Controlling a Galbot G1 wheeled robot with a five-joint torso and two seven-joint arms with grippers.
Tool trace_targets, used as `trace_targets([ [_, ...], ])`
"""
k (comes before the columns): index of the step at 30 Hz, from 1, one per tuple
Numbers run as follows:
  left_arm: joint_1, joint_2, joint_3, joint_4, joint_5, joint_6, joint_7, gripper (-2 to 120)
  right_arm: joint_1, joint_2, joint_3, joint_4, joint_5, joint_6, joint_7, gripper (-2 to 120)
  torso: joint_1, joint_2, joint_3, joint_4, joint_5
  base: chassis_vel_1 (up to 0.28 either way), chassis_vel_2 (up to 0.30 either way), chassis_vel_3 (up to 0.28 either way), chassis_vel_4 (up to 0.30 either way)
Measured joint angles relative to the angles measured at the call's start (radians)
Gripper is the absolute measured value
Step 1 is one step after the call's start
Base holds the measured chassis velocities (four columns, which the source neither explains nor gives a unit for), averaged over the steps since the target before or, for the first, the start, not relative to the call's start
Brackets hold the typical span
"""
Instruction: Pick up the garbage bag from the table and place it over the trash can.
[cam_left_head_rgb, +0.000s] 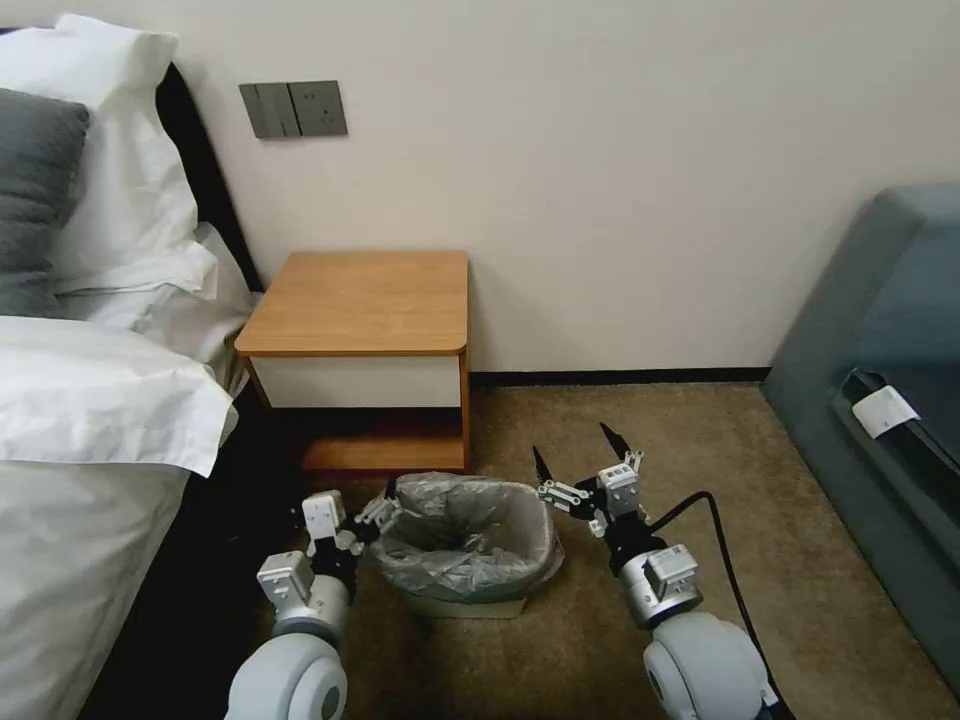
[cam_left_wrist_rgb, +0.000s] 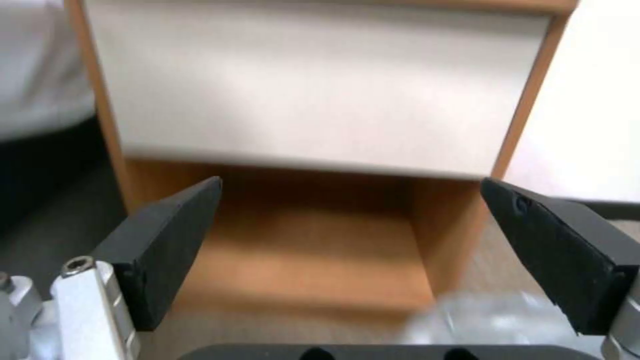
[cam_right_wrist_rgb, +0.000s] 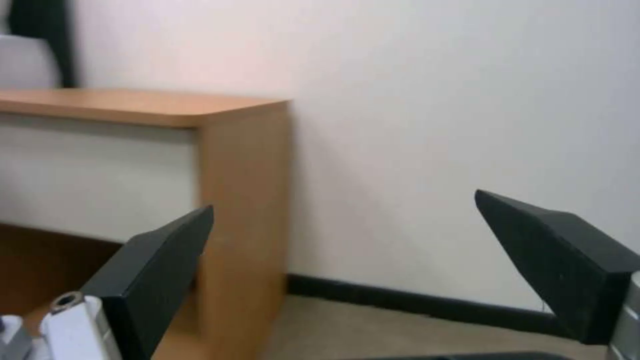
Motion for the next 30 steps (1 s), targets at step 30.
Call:
trace_targets([
  [30,-0.025,0.003,-0.012,0.132,0.014,-0.172,0.019,96,-0.062,0.057,0.151,-0.058,-0.100,0.166,-0.036,100,0.000,0.000,0.000,-0.0003,0.0002,0.000,0.000,0.000,0.000],
])
